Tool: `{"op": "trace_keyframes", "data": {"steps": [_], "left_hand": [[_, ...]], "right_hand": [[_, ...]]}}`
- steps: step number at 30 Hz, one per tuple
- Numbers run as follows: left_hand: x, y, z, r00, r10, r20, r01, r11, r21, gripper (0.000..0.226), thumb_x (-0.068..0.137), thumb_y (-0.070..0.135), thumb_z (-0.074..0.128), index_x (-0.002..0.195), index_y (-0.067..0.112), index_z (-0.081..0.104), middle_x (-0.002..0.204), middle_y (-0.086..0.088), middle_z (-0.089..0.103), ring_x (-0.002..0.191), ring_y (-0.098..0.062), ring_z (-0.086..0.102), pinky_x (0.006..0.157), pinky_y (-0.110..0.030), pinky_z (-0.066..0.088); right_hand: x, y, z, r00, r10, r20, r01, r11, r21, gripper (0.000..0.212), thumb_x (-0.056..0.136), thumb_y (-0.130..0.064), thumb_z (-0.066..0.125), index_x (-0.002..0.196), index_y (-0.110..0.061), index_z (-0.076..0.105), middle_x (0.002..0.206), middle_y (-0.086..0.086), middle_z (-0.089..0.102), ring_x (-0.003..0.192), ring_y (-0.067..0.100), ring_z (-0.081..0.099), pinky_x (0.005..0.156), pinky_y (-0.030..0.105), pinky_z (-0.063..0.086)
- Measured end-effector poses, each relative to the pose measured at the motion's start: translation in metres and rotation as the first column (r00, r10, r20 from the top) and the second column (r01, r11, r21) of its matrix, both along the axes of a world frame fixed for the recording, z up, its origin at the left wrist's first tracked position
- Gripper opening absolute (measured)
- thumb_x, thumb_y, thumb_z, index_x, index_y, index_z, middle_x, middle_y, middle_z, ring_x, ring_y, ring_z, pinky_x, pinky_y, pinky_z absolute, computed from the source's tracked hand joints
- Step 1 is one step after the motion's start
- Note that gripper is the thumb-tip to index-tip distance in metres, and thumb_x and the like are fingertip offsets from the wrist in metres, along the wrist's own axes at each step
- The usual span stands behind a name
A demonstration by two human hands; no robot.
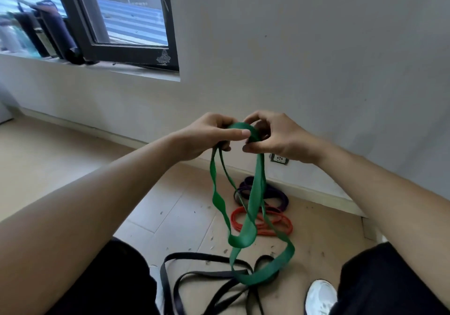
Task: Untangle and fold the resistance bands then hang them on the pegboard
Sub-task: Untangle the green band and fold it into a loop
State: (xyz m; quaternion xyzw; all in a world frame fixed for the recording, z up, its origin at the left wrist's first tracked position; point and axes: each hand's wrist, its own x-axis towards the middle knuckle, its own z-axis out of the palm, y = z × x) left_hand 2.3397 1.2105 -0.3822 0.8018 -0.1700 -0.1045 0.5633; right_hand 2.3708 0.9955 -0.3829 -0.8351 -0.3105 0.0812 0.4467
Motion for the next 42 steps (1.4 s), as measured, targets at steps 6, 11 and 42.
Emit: {"op": "trace_keyframes", "data": {"steps": [6,11,42], "left_hand": [[-0.003,-0.002,0.008,0.986,0.134,0.098,-0.122,0.985,-0.12,0.015,0.091,0.022,0.074,0.098,0.009,0.072,0.07,0.009,0.055,0.061,-0.006,0.05,0.072,-0.026,0.05],[-0.001,0.02,0.012,0.965,0.235,0.113,-0.204,0.95,-0.237,0.021,0.087,0.029,0.076,0.097,0.012,0.071,0.066,0.01,0.052,0.06,-0.008,0.047,0.078,-0.028,0.052],[-0.011,0.005,0.007,0.968,0.066,0.242,-0.066,0.998,-0.008,0.045,0.07,0.032,0.086,0.108,0.012,0.072,0.099,-0.018,0.075,0.09,-0.035,0.072,0.088,-0.045,0.06]], "right_hand": [[0.005,-0.006,-0.026,0.995,0.011,-0.099,-0.035,0.969,-0.244,0.022,0.082,-0.015,0.083,0.1,-0.019,0.07,0.095,0.002,0.071,0.092,0.017,0.068,0.076,0.023,0.053],[0.012,-0.016,-0.028,0.991,-0.027,-0.128,-0.004,0.972,-0.234,0.021,0.08,-0.016,0.085,0.097,-0.013,0.072,0.092,0.003,0.071,0.08,0.005,0.067,0.072,0.022,0.052],[-0.018,-0.002,0.029,0.98,-0.026,0.195,0.03,0.999,-0.017,0.06,0.067,-0.019,0.094,0.116,-0.014,0.061,0.089,0.003,0.074,0.075,0.008,0.072,0.069,0.019,0.055]]}}
